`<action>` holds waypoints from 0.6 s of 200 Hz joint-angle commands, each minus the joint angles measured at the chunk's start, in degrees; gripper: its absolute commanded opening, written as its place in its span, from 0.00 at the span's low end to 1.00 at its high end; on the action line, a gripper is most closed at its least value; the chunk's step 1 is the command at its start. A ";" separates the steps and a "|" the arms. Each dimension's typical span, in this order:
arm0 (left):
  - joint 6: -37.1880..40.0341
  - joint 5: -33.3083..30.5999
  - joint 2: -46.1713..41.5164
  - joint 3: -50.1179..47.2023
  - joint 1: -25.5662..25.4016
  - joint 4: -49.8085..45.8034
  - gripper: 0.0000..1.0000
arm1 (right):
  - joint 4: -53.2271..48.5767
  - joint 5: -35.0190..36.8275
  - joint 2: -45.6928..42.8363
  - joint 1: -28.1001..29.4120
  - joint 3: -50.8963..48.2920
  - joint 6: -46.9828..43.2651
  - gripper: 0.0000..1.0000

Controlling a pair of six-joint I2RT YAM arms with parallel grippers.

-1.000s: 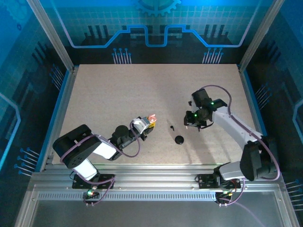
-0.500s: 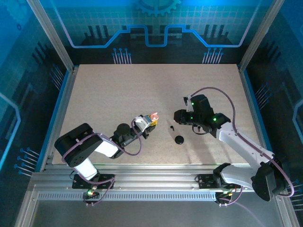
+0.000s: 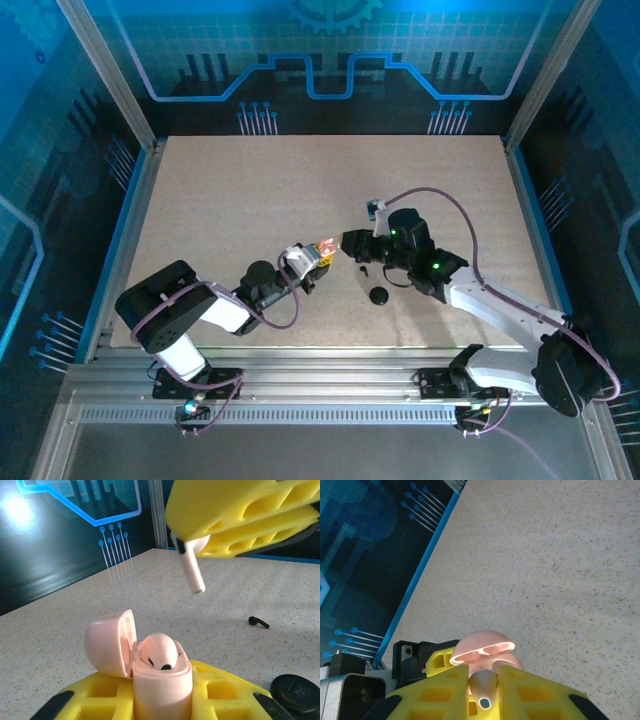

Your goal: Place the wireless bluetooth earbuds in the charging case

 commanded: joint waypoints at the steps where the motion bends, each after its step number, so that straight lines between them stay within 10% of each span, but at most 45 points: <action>1: -0.03 0.98 -1.18 0.88 -0.32 1.51 0.14 | 4.42 -0.66 1.61 1.43 1.13 0.95 0.20; 120: -0.51 1.39 -2.50 0.79 -0.28 1.53 0.14 | 6.52 1.68 3.79 2.57 -0.41 3.15 0.20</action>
